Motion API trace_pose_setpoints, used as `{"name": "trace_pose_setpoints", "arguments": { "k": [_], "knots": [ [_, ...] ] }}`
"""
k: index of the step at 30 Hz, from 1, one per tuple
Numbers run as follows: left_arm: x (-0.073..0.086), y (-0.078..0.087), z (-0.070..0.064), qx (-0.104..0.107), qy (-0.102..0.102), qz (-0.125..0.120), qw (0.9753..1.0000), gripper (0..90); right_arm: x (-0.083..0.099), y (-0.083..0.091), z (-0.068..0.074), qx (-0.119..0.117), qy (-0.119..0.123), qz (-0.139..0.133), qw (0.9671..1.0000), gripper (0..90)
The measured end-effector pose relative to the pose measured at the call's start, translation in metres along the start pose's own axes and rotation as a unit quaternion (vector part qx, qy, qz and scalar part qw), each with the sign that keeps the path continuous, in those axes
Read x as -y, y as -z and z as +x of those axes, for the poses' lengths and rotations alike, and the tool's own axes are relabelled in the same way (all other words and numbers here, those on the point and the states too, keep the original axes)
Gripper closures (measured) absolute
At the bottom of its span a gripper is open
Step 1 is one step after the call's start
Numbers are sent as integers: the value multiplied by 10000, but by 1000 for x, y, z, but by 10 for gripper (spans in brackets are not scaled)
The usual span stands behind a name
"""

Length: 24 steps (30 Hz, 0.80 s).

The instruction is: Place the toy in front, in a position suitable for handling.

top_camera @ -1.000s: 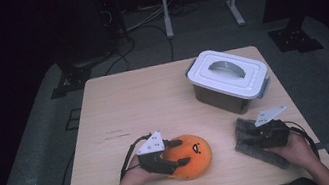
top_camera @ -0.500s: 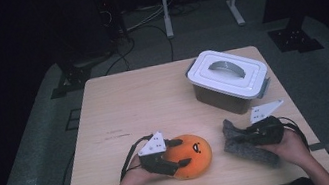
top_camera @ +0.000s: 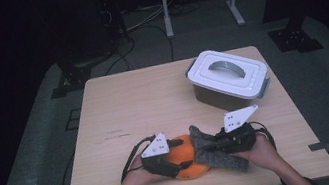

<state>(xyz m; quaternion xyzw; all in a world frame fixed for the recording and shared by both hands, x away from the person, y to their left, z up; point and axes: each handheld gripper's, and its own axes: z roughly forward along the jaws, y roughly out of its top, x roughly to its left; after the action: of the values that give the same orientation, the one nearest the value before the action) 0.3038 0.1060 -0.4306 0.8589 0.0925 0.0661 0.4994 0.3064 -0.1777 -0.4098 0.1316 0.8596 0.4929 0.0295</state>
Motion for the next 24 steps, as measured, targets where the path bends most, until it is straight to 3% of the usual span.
{"name": "trace_pose_setpoints", "arguments": {
  "k": [4, 7, 11, 15, 17, 18, 21, 24],
  "knots": [
    [-8, 12, 6, -73, 434, 30, 9990, 183, 10, 0, 1, 93, -73, -145, 9998, 743],
    [-3, 18, 9, -205, 328, 262, 9989, 192, 17, 5, 0, 197, -100, -95, 9997, 737],
    [5, 20, 12, -146, 434, 276, 9986, 296, 26, 9, -7, 316, -180, 185, 9992, 733],
    [9, 18, 12, -170, 540, 212, 9982, 315, 34, 14, -14, 450, -340, 368, 9977, 732],
    [10, 17, 11, -176, 560, 155, 9982, 313, 32, 18, -13, 420, -378, 192, 9982, 733],
    [10, 16, 11, -171, 559, 140, 9982, 312, 29, 21, -10, 352, -381, -45, 9986, 733],
    [10, 13, 9, -154, 519, 101, 9985, 305, 14, 19, 1, 199, -201, -432, 9987, 731],
    [11, 13, 9, -161, 522, 101, 9985, 299, 8, 6, 8, 185, 20, -259, 9995, 729]
  ]
}}
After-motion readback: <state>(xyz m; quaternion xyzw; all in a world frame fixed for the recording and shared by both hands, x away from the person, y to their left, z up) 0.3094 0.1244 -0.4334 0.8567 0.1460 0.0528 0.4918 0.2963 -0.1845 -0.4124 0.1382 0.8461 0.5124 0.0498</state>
